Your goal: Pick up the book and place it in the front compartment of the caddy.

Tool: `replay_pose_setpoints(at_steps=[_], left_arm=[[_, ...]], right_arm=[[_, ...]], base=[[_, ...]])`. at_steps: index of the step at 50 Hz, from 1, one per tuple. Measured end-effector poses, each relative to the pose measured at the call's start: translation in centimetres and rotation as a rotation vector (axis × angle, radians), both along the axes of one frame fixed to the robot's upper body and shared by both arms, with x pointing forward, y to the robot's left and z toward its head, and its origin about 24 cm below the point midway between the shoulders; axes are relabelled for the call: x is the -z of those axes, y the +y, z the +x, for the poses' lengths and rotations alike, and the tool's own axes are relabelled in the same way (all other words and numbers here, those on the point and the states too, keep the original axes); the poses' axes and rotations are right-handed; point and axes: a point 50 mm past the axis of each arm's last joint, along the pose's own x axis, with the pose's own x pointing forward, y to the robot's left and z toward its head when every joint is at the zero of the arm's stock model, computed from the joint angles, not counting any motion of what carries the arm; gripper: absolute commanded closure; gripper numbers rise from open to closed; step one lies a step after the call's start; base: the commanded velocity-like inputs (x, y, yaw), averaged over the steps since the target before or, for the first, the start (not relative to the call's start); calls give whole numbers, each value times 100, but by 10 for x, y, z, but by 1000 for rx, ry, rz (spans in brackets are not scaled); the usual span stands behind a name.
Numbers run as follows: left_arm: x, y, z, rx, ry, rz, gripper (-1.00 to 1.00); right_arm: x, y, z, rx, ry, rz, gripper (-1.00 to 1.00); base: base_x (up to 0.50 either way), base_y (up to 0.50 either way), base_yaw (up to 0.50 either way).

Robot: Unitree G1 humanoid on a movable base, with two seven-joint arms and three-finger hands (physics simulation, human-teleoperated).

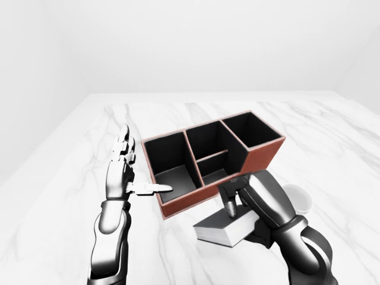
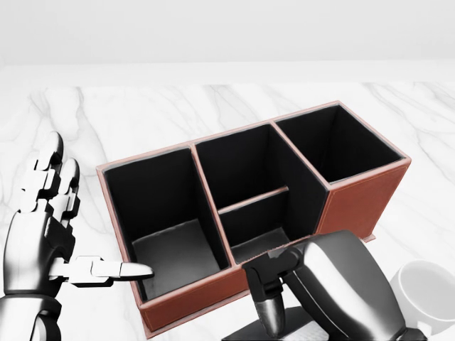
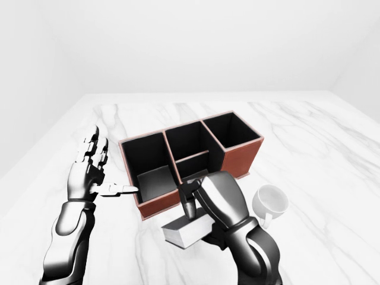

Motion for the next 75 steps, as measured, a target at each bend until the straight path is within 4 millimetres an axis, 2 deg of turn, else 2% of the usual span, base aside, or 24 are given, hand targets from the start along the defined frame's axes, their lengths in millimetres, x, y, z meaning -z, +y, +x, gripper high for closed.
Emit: replay_pose_setpoints(at_steps=[31,57,75], left_arm=[[0,0,0,-1,2,-1,-100],[1,1,1,-2,4,-1,-100],[0,1,0,-2,2,-1,-100]], right_arm=[[-37,0,33,4,-118,-39,100],[-53,2,67,62,-129,-46,100],[-55,3,91,101,-127,-49,100]], base=[[0,0,0],[0,0,0],[0,0,0]])
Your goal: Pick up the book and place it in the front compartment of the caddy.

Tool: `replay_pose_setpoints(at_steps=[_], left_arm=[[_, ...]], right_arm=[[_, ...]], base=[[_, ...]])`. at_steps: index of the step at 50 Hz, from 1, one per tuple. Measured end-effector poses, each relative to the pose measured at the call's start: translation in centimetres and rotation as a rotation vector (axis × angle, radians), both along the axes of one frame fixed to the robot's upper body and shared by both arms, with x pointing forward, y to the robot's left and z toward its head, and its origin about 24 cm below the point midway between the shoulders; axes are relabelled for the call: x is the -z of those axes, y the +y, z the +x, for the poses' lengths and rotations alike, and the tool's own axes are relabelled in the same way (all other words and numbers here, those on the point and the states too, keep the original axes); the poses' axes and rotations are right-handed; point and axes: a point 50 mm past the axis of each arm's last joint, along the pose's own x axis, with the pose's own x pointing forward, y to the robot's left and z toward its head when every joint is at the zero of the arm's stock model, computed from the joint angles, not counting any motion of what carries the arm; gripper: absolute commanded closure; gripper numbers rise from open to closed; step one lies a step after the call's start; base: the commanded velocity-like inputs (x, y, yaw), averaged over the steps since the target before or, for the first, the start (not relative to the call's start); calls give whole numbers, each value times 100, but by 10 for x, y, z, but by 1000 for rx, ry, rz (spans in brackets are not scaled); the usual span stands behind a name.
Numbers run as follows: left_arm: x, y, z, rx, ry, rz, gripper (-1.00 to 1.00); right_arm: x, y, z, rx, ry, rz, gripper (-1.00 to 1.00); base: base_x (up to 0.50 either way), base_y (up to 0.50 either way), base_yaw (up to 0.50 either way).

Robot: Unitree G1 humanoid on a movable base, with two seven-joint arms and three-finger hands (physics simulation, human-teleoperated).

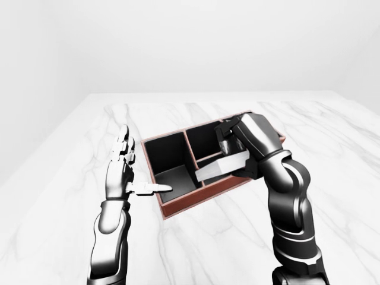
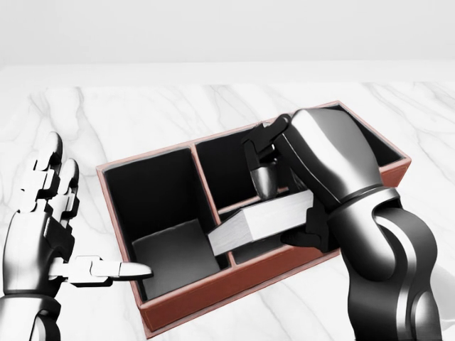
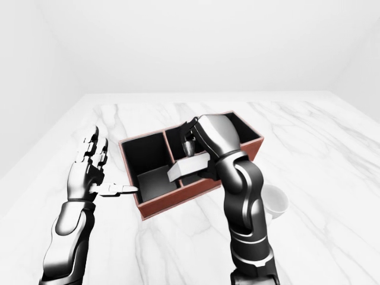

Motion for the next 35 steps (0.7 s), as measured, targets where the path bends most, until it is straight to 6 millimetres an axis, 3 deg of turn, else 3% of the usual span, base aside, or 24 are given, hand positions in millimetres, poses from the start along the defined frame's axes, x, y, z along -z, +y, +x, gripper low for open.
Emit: replay_pose_setpoints(at_steps=[35], left_arm=[[2,0,1,-1,8,-1,-100]], right_arm=[[-13,10,25,17,-34,-16,100]], base=[[0,0,0]])
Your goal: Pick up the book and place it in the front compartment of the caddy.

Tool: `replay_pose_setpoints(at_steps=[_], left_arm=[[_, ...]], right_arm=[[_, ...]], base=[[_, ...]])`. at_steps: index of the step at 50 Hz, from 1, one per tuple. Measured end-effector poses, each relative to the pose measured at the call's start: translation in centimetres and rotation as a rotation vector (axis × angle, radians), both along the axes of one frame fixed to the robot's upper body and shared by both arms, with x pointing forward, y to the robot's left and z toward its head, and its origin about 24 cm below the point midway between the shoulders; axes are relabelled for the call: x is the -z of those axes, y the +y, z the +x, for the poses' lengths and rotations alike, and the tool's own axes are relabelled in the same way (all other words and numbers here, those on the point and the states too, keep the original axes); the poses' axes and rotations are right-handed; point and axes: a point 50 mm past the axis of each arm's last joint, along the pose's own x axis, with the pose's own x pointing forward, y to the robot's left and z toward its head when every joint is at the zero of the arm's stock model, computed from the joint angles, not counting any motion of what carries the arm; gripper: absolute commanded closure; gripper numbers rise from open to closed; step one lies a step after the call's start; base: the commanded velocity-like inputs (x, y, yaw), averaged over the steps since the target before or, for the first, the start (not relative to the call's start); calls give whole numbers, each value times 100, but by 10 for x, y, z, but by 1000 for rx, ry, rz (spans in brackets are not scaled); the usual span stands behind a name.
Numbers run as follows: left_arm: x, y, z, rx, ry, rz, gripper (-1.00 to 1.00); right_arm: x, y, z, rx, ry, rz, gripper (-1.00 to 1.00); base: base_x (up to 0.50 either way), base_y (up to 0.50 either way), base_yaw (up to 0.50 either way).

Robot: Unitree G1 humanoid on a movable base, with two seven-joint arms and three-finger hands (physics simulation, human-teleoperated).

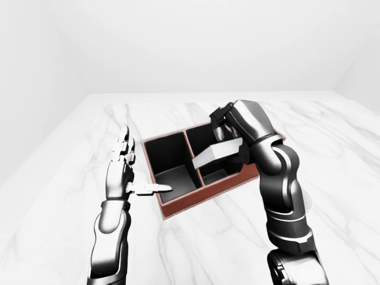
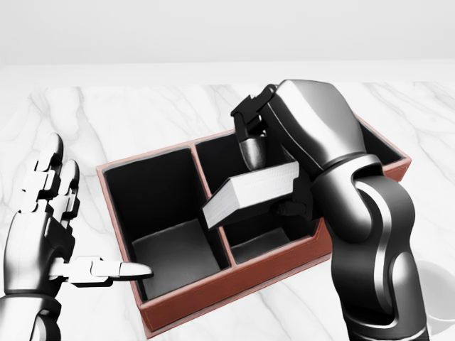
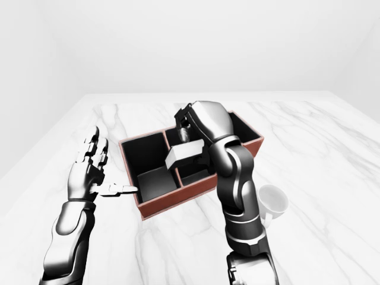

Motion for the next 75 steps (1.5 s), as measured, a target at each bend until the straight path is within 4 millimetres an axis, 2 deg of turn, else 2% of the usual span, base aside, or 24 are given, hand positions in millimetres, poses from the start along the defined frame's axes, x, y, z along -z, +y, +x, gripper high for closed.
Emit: replay_pose_setpoints(at_steps=[21,48,65,75], left_arm=[[2,0,1,0,7,-1,-100],[4,0,1,0,18,-1,-100],[5,0,2,0,22,-1,-100],[5,0,2,0,24,-1,-100]], right_arm=[[-13,5,18,17,-35,-24,100],[-18,11,50,43,-50,-54,100],[-17,9,66,68,-54,-62,100],[-9,11,76,80,-47,-73,100]], base=[[0,0,0],[0,0,0],[0,0,0],[0,0,0]])
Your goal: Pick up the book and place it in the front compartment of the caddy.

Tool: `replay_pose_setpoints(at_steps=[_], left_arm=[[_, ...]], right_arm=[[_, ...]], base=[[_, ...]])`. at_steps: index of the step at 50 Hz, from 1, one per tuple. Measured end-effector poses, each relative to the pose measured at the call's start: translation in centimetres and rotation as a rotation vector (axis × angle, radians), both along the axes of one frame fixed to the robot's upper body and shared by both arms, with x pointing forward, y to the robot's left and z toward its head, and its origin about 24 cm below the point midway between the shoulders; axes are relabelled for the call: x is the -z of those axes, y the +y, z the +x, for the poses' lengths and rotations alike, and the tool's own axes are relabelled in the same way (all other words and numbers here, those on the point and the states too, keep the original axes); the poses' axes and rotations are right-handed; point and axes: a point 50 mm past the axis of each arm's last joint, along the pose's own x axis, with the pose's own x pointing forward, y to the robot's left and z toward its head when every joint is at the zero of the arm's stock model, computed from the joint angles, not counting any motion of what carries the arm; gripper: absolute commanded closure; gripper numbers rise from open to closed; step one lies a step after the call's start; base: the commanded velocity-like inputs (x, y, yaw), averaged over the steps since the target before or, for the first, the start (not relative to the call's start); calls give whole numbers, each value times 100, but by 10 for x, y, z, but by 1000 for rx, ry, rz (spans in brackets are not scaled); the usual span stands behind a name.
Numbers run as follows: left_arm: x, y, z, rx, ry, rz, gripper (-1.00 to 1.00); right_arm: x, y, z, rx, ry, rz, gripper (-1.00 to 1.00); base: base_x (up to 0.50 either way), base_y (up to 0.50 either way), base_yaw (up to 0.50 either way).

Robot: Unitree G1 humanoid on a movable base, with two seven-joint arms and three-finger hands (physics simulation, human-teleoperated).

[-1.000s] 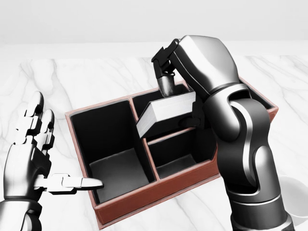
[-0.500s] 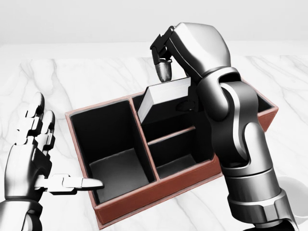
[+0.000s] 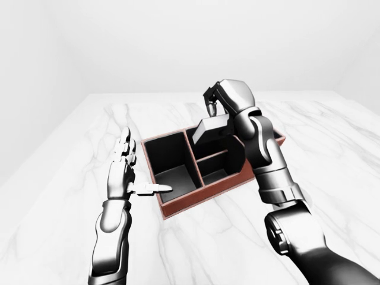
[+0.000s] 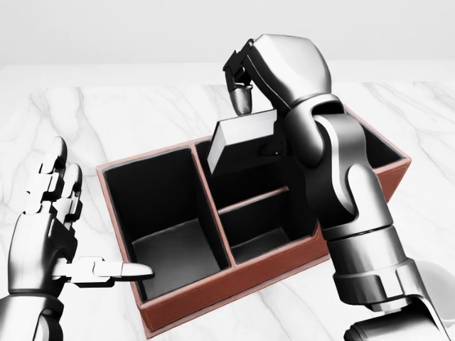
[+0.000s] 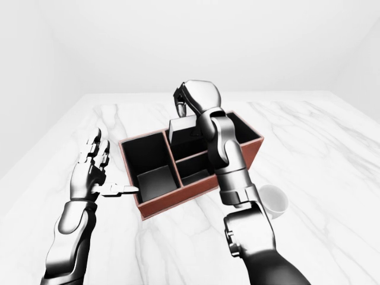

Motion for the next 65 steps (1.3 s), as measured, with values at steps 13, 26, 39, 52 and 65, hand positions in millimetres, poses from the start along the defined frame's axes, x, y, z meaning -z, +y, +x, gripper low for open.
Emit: replay_pose_setpoints(at_steps=[13,26,39,52,65], left_arm=[[-2,0,-1,-1,-9,-1,-100],[-3,1,-1,0,-12,-2,-100],[-2,1,-1,1,-8,-1,-100],[-1,0,0,1,-4,-1,-100],[-1,0,0,2,-4,0,-100]], right_arm=[[11,4,14,15,14,-9,100],[22,3,27,35,27,-16,100],[32,1,35,69,47,-14,100],[41,3,39,86,61,-9,100],[48,5,41,100,68,-14,100]], base=[[0,0,0],[0,0,0],[0,0,0],[0,0,0],[0,0,0]])
